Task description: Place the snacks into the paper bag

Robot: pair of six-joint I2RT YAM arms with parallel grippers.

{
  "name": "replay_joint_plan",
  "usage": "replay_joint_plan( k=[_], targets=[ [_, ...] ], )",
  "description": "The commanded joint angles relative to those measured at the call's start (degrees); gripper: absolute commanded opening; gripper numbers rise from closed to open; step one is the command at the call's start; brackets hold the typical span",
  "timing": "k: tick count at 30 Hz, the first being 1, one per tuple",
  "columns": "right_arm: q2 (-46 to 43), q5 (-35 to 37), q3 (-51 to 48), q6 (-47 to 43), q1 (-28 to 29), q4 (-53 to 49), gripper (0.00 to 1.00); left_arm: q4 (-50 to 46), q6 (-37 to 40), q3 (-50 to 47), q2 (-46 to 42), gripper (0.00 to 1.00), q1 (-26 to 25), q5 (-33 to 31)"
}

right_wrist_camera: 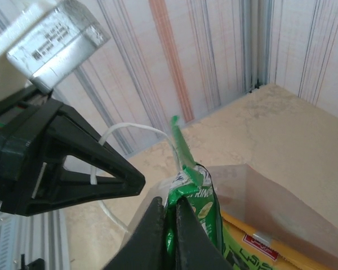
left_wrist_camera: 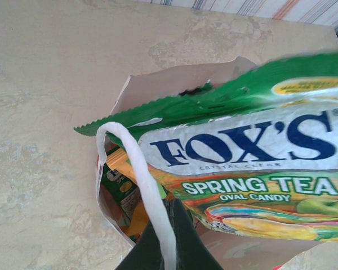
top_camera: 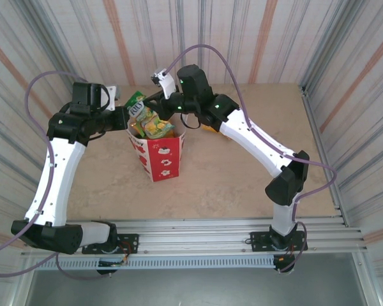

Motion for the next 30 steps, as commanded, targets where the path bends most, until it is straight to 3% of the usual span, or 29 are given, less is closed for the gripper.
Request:
replay_joint_plan(
  k=[1,5,17,22,30],
  targets=[
    [1.3,0.2,1.5,-2.3,-0.6,-0.1,0.29,0.3,1.0,2.4,-1.7,0.0,-0.2,0.8],
    [0.4,5.4,2.8,-2.5,-0.9,-3.0,0.38,0.1,1.2,2.4,-2.0,0.0,-0.2,0.2],
    [-4.1,10.2,2.6,-0.5,-0.9,-14.9,0.39,-0.6,1.6,2.4,-1.8,0.0,-0.2,0.2],
    [-8.4,13.1,1.0,2.5,-1.3,-21.0,0.43,-2.1,1.3,1.8,-2.6,0.35,-0.2,-1.6],
    [-18.9,11.9,-14.1,15.4,-7.7,-21.6,0.48,-3.6,0.8,-0.1,-5.8,0.46,-0.1,-2.5]
  ],
)
